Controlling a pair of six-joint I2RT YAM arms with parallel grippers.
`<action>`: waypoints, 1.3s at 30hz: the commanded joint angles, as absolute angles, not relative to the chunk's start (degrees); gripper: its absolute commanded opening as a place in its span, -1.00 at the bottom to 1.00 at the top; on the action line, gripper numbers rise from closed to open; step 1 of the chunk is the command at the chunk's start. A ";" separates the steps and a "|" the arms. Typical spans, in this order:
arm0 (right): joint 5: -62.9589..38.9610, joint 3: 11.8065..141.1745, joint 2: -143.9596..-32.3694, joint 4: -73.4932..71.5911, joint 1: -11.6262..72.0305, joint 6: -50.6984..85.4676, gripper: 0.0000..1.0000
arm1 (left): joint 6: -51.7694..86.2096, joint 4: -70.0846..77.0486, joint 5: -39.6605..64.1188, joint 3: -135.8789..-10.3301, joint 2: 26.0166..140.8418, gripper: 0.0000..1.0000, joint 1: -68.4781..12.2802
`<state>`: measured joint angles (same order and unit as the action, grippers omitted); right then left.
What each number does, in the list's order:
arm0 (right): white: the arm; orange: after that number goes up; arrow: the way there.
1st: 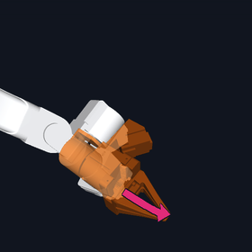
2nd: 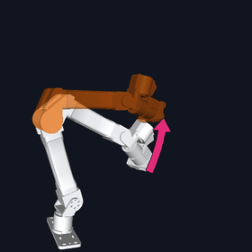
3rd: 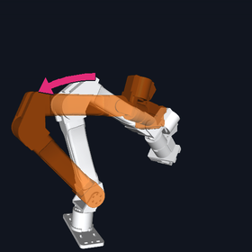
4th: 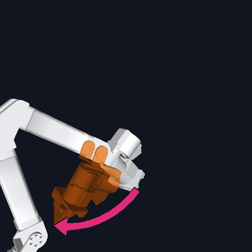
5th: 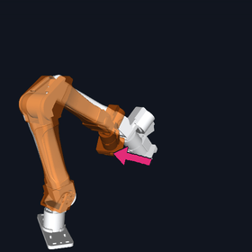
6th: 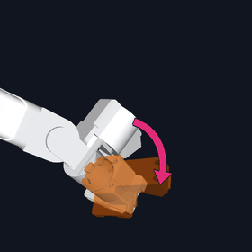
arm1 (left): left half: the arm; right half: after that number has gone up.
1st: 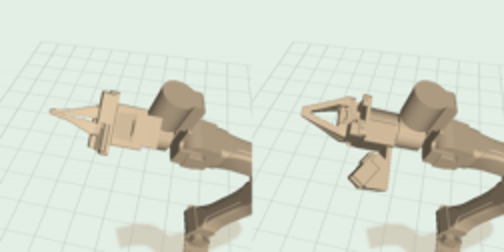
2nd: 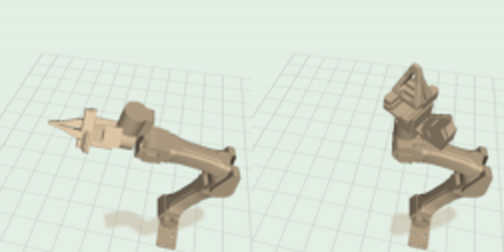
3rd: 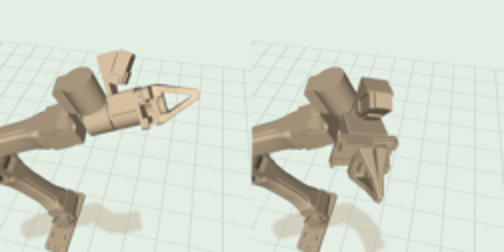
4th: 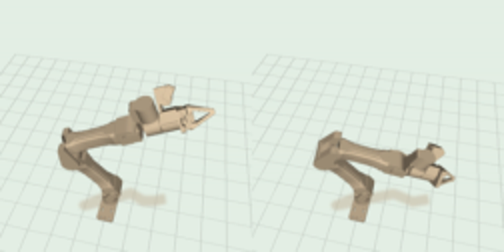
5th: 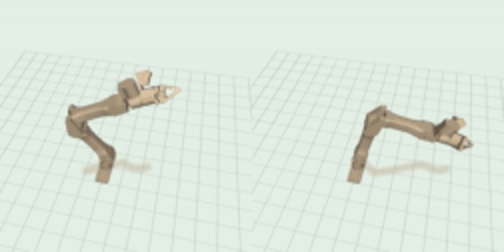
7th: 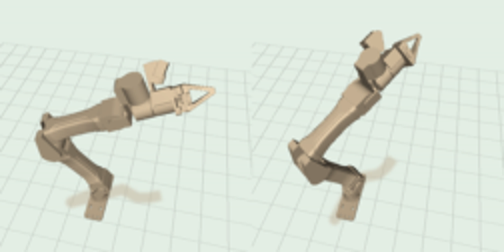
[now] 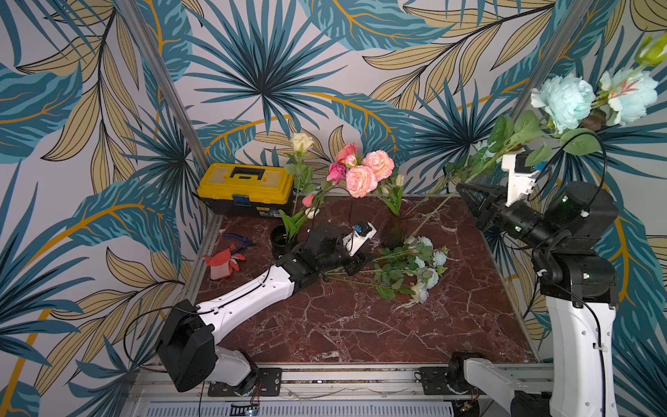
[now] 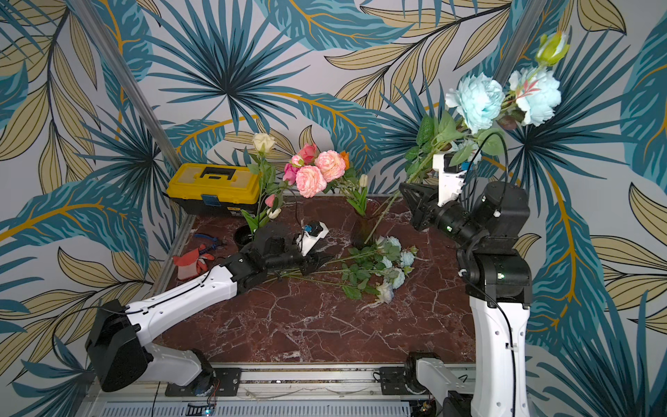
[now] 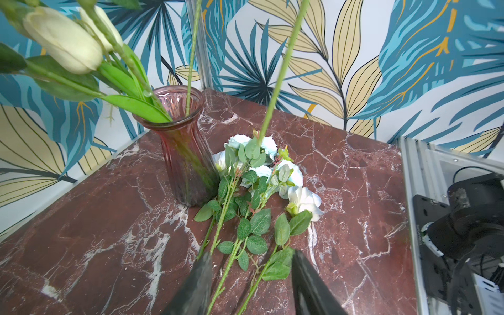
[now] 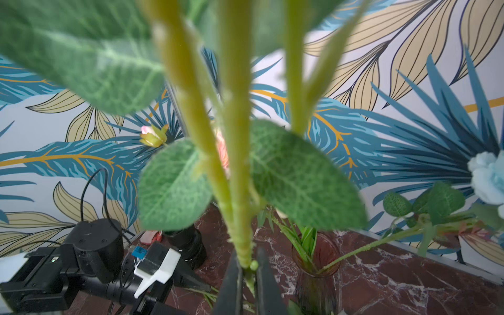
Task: Pick out blue flowers from the vase
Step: Pick up the flower from the vase, then place the flower at the center of the board.
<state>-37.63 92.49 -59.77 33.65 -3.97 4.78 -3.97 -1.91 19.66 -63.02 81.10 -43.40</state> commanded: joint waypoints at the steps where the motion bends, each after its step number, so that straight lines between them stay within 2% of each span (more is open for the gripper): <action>1: -41.34 86.37 -57.60 30.86 -2.25 7.13 -1.00 | -1.32 0.10 23.26 -62.27 80.10 -0.02 -43.38; 6: -35.94 76.42 -55.46 29.39 5.95 5.86 -1.00 | -0.43 0.65 23.88 -63.04 80.47 0.00 -45.06; 10: -36.19 71.57 -55.63 24.04 8.13 8.72 -1.00 | 1.41 2.77 27.75 -63.84 81.37 0.01 -45.93; 21: -37.00 65.25 -57.89 15.97 12.35 12.89 -1.00 | 2.25 5.59 27.90 -65.24 85.71 0.02 -47.82; 31: -35.27 63.71 -57.72 17.95 13.53 12.15 -1.00 | 2.06 6.93 26.26 -67.92 87.48 0.01 -47.01; 39: -34.54 61.98 -58.40 15.54 14.15 12.99 -1.00 | 3.24 7.26 29.33 -69.58 87.83 -0.11 -47.15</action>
